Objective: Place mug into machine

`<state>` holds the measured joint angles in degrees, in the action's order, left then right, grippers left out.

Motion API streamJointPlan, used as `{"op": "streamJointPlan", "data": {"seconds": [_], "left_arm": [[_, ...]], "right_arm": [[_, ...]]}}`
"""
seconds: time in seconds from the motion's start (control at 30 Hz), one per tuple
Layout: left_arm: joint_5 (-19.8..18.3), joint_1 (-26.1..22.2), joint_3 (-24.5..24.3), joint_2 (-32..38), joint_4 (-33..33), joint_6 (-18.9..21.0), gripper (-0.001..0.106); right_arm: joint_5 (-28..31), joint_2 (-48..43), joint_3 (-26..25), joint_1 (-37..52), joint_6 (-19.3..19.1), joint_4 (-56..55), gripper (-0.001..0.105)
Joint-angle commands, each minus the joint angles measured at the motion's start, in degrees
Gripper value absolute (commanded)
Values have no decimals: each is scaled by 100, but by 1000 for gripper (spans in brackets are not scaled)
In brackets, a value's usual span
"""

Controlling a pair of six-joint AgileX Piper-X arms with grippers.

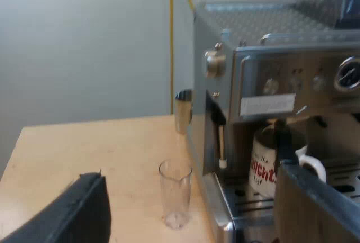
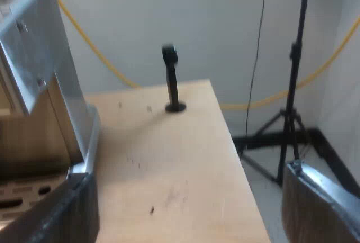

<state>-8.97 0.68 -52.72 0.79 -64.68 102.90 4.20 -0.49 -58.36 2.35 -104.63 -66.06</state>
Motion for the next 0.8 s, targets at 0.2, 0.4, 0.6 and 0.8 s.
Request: {"op": "streamJointPlan", "data": {"seconds": [0.2, 0.4, 0.6, 0.8], "left_arm": [[591, 29, 45, 236, -96, 17, 63], [659, 29, 484, 225, 1, 17, 63], [662, 29, 1113, 225, 620, 17, 63], [662, 29, 1714, 215, 979, 17, 63]], "right_arm": [[-59, -274, 383, 33, -96, -38, 68], [-468, -274, 889, 33, -53, 358, 68], [-734, -263, 1438, 33, 8, 717, 68], [-734, -263, 1956, 33, 34, 718, 68]]}}
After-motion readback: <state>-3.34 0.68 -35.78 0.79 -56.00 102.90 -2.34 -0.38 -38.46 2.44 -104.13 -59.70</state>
